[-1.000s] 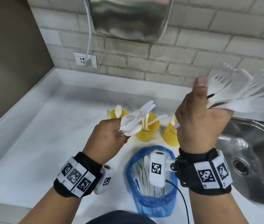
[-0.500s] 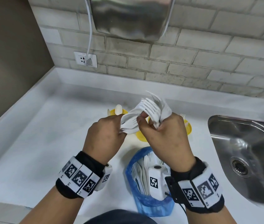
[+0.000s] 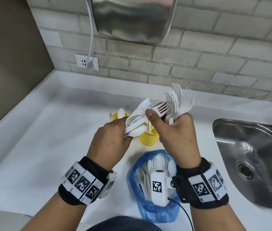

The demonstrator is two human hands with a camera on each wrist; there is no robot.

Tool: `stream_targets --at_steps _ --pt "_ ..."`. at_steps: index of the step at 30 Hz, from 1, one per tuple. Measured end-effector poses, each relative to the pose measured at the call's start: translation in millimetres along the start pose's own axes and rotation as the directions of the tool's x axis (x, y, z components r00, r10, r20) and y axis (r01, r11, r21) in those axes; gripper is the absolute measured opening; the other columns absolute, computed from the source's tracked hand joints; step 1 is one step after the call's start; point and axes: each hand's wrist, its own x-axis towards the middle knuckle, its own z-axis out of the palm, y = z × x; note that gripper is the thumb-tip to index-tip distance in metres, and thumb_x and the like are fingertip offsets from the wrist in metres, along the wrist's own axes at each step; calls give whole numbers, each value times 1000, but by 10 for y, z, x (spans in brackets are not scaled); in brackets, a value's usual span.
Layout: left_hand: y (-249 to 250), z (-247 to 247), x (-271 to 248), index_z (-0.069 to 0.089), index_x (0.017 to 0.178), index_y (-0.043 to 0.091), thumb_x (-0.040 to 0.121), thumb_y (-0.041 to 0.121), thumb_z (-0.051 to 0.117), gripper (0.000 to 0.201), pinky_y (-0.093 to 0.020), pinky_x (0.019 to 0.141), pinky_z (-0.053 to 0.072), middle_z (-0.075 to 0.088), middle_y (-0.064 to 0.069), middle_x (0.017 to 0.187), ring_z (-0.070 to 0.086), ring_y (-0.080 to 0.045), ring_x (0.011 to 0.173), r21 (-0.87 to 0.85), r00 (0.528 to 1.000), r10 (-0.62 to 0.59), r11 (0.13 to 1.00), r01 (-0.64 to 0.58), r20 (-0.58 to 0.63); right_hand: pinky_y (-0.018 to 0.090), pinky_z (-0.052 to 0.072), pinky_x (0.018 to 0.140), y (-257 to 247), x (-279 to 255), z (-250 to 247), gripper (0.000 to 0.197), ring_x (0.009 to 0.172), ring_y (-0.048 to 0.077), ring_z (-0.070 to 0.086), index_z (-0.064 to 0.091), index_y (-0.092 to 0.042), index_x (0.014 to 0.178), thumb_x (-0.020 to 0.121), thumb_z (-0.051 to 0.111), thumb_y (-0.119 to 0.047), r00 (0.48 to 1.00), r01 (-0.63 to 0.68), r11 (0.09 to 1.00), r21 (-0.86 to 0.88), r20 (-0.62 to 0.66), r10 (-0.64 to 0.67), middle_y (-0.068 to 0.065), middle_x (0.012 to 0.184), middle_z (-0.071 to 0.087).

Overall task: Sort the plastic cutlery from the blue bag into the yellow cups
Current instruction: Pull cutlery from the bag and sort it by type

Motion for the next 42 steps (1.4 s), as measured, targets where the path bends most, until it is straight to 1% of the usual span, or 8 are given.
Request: stream_targets --at_steps 5,8,19,24,28,33,38,42 --pt "-15 13 -24 66 115 29 94 33 66 21 -34 56 49 65 1 77 59 -33 66 -12 1000 12 1000 -12 -7 24 22 48 67 60 -21 38 40 13 25 51 -9 67 97 67 -26 974 -140 916 377 -115 197 4 55 29" --pt "-3 -2 -27 65 105 18 94 28 65 15 -35 53 49 64 -1 70 59 -35 61 -41 1000 3 999 -4 -29 23 25 41 -5 109 -126 30 39 15 24 55 -1 81 105 52 -19 957 -139 827 545 -140 253 21 74 55" --pt "70 -59 -35 67 111 17 89 19 74 23 -29 52 42 62 -2 71 58 -36 58 -39 997 24 999 -27 -79 38 59 71 26 287 -498 27 56 26 51 52 -16 75 102 53 -22 863 -49 528 848 -230 449 7 60 49" --pt "87 -74 -32 69 115 18 75 5 77 43 -30 50 47 71 -3 85 62 -35 61 6 996 28 1000 -28 -85 24 33 47 -160 190 -368 45 41 18 27 49 -26 60 103 54 -19 930 111 811 574 -349 120 -2 55 30" --pt "105 -64 -23 68 121 20 69 2 76 55 -29 49 44 74 -2 93 63 -36 60 33 992 29 999 -25 -122 19 41 52 -200 50 -284 28 48 2 47 65 -26 76 93 69 -4 977 211 965 157 -74 -201 -16 56 51" --pt "130 -59 -35 57 126 28 66 -1 75 70 -23 53 40 75 3 104 65 -30 62 9 978 85 996 -85 -190 11 37 50 -97 -31 -221 42 45 0 45 63 -45 63 83 81 -13 924 363 890 -275 230 -306 -17 49 52" --pt "124 -39 -41 53 121 31 63 6 59 64 -25 48 45 76 3 99 64 -30 60 27 968 133 991 -130 -212 18 45 57 -76 -3 -192 23 58 7 57 71 -32 98 81 76 -16 884 454 840 -297 266 -384 -7 71 68" --pt "98 -6 -54 51 120 31 62 3 57 65 -28 47 47 74 1 94 61 -35 59 2 967 130 991 -132 -220 25 46 57 -87 8 -203 5 60 9 60 74 -24 85 84 71 -28 884 464 841 -279 205 -420 -6 67 67"
